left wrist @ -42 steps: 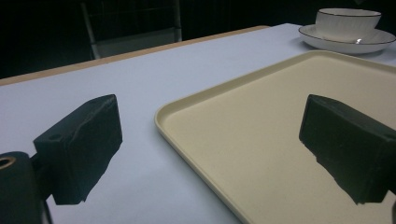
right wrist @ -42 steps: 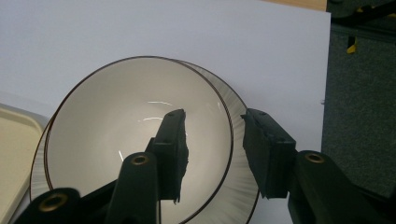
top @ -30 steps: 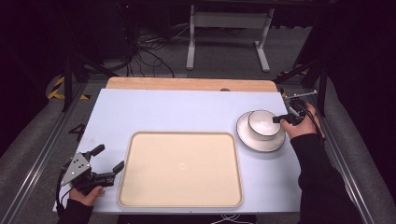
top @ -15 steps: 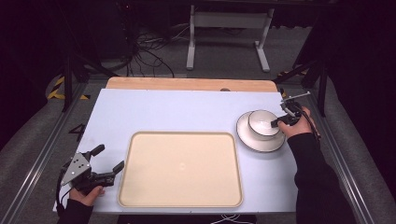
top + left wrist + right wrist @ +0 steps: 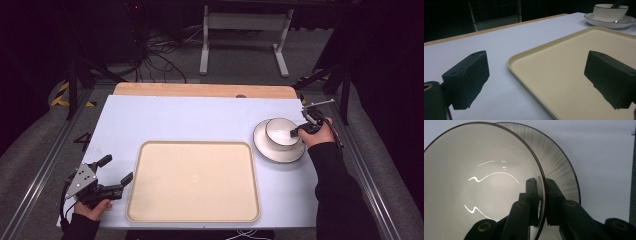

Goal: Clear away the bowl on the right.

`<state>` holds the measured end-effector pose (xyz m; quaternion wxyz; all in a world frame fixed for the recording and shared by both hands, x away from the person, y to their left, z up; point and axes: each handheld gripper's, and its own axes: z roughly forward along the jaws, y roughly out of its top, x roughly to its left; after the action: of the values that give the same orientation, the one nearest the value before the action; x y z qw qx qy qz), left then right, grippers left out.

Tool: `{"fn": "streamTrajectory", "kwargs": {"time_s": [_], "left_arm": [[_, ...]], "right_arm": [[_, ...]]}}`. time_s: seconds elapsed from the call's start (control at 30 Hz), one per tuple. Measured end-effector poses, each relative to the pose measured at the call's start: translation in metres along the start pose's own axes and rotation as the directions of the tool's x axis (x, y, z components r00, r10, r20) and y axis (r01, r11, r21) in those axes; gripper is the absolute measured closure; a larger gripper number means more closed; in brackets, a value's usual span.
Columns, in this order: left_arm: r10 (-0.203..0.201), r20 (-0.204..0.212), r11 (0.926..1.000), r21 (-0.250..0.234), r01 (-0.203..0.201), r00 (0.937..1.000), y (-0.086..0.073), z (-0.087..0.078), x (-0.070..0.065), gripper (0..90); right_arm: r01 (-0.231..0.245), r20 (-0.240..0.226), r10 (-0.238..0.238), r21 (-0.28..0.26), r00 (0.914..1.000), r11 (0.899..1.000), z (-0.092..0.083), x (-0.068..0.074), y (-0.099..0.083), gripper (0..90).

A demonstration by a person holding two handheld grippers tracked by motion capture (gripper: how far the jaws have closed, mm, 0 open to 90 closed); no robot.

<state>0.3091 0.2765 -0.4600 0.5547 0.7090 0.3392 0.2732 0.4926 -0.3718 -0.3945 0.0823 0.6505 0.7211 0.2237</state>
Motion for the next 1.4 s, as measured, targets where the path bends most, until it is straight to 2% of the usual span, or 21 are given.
{"fn": "streamTrajectory", "kwargs": {"time_s": [0.37,0.57,0.8,0.9,1.13,1.4], "left_arm": [[0.002,0.001,1.0000,0.000,-0.002,1.0000,0.000,0.000,0.000,6.7],[0.001,0.000,1.0000,0.001,-0.001,1.0000,0.000,0.000,0.000,6.7],[0.001,0.000,1.0000,-0.001,-0.001,1.0000,0.000,0.000,0.000,6.7],[0.001,0.000,1.0000,-0.001,-0.001,1.0000,0.000,0.000,0.000,6.7],[0.001,0.000,1.0000,0.000,-0.001,1.0000,0.000,0.000,0.000,6.7],[0.001,0.000,1.0000,0.000,-0.001,1.0000,0.000,0.000,0.000,6.7]], "right_arm": [[-0.046,0.008,0.046,0.007,0.9989,0.999,-0.001,0.002,-0.001,83.2],[-0.086,0.001,0.086,0.002,0.9963,0.996,-0.005,0.004,-0.001,83.1],[-0.077,0.001,0.077,0.002,0.9970,0.997,-0.009,0.009,-0.002,82.8],[-0.090,-0.003,0.090,-0.001,0.9959,0.996,-0.012,0.009,-0.002,82.8],[-0.078,-0.004,0.078,-0.013,0.9969,0.997,-0.028,0.013,0.000,82.8],[-0.049,-0.006,0.049,-0.023,0.9988,0.999,-0.045,0.027,0.003,82.7]]}}
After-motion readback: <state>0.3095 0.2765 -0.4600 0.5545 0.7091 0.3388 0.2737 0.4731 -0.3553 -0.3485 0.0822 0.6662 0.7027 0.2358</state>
